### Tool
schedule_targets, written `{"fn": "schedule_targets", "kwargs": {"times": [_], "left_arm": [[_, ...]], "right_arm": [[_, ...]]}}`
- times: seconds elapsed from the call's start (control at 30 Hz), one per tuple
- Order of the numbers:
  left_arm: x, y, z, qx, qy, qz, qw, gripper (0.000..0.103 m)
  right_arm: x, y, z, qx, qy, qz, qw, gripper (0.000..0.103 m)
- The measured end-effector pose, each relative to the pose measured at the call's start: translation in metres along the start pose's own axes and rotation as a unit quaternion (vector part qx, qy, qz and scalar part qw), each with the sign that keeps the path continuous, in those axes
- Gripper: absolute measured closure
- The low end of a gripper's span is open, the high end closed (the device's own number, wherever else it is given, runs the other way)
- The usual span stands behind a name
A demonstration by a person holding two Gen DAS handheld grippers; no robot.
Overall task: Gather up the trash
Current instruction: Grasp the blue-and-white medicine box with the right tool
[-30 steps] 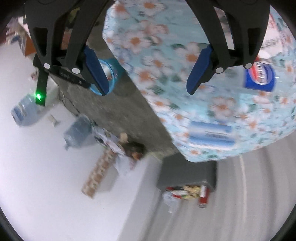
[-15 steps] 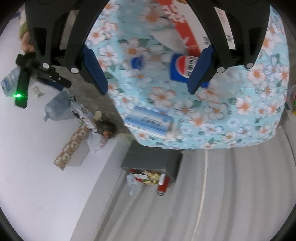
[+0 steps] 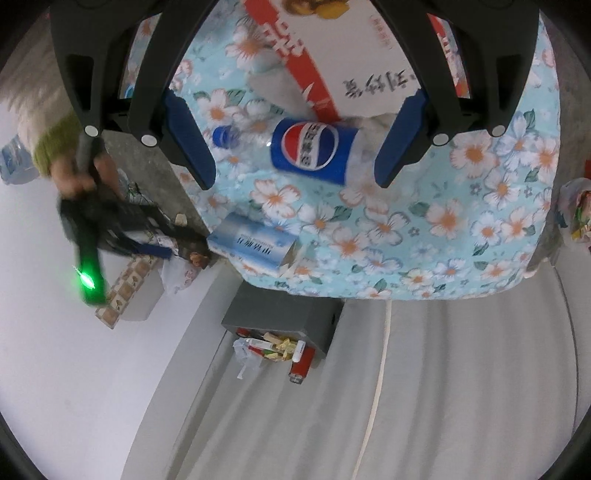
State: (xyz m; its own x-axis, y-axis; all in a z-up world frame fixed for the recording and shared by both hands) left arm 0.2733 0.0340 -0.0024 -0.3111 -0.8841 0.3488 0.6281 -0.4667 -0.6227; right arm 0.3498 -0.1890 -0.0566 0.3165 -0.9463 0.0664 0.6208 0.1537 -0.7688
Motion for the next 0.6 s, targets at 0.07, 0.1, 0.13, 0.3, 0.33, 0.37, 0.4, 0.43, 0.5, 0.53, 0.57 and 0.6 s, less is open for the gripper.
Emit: {"fn": "schedule_targets", "kwargs": {"times": [0.07,0.1,0.13,0.3,0.33,0.37,0.4,0.43,0.5,0.53,0.57,0.6], "left_arm": [[-0.008,-0.007,-0.005,0.005,-0.003,0.006,1.0000,0.020],[-0.011,-0.010,-0.007,0.006,-0.004,0.009,0.9999,0.020],[-0.017,-0.016,-0.010,0.011,-0.006,0.014,0.9998,0.020],[-0.042,-0.040,-0.028,0.019,-0.026,0.035,0.9988,0.020],[-0.048,-0.043,-0.033,0.018,-0.030,0.042,0.9985,0.020],[-0.053,-0.046,-0.038,0.017,-0.034,0.048,0.9981,0.020],[-0.060,-0.050,-0.045,0.016,-0.040,0.057,0.9974,0.020],[-0.064,-0.053,-0.050,0.016,-0.046,0.062,0.9969,0.020],[-0.073,-0.056,-0.060,0.014,-0.061,0.068,0.9958,0.020],[-0.078,-0.056,-0.068,0.010,-0.073,0.071,0.9947,0.020],[-0.082,-0.056,-0.076,0.005,-0.083,0.074,0.9938,0.020],[-0.087,-0.056,-0.086,-0.003,-0.094,0.076,0.9927,0.020]], "right_arm": [[-0.004,0.022,0.014,-0.019,0.008,0.025,0.999,0.025],[-0.005,0.030,0.017,-0.026,0.011,0.032,0.999,0.025],[-0.006,0.041,0.022,-0.035,0.014,0.038,0.999,0.025],[-0.011,0.084,0.027,-0.077,0.000,0.035,0.996,0.025],[-0.013,0.092,0.026,-0.085,-0.007,0.030,0.996,0.025],[-0.014,0.098,0.025,-0.088,-0.011,0.025,0.996,0.027],[-0.014,0.104,0.025,-0.094,-0.019,0.017,0.995,0.031],[-0.014,0.106,0.024,-0.097,-0.024,0.013,0.995,0.033],[-0.014,0.110,0.024,-0.098,-0.030,0.006,0.995,0.035],[-0.016,0.110,0.024,-0.097,-0.034,0.004,0.995,0.037],[-0.017,0.110,0.024,-0.096,-0.036,0.004,0.995,0.041],[-0.018,0.109,0.024,-0.095,-0.038,0.002,0.995,0.046]]}}
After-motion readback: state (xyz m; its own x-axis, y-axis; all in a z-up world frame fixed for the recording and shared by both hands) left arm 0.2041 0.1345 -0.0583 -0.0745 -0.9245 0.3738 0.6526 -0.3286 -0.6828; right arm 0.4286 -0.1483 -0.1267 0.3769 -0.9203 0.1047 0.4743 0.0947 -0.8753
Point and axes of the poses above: each gripper's, at about its wrist camera, not at the fingertips, and y roughly the way its jaws point, x to its right, z to its top, the point moved 9 cm from there along y, roughly the way its jaws point, and after that the axes turned 5 degrees about -z, right-handed, at the moved point
